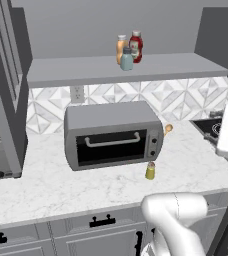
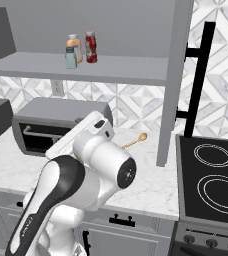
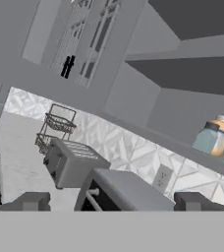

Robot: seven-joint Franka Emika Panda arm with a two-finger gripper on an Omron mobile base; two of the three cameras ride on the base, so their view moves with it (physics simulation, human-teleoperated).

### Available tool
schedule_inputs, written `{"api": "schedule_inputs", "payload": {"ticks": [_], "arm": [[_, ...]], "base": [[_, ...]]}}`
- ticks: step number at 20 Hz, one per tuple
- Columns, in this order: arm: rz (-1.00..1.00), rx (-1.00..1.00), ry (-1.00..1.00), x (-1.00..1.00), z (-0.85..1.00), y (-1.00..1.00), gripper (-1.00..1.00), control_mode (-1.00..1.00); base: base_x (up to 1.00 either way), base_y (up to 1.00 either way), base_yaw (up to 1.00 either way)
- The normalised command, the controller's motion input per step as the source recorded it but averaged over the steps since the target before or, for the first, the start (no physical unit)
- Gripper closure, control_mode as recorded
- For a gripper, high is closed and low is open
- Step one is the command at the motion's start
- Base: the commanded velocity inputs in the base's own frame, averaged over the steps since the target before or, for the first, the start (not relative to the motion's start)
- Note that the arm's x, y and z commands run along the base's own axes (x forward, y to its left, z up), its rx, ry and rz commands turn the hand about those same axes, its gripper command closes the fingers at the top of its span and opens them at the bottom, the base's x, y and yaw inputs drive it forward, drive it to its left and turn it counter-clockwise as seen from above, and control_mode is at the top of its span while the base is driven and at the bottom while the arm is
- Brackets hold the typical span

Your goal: Put the shaker and condiment bottle from the counter next to their counterparts in the cabinet.

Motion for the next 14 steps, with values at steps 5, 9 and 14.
{"api": "schedule_inputs", "payload": {"ticks": [5, 9, 14], "arm": [[-0.05, -0.05, -0.08, -0.61, -1.0, 0.0, -1.0, -1.0], [0.0, 0.0, -0.01, -0.01, -1.0, 0.0, -1.0, -1.0], [0.0, 0.0, 0.0, -0.01, -1.0, 0.0, -1.0, -1.0]], "base": [[0.0, 0.0, 0.0], [0.0, 0.0, 0.0], [0.0, 0.0, 0.0]]}}
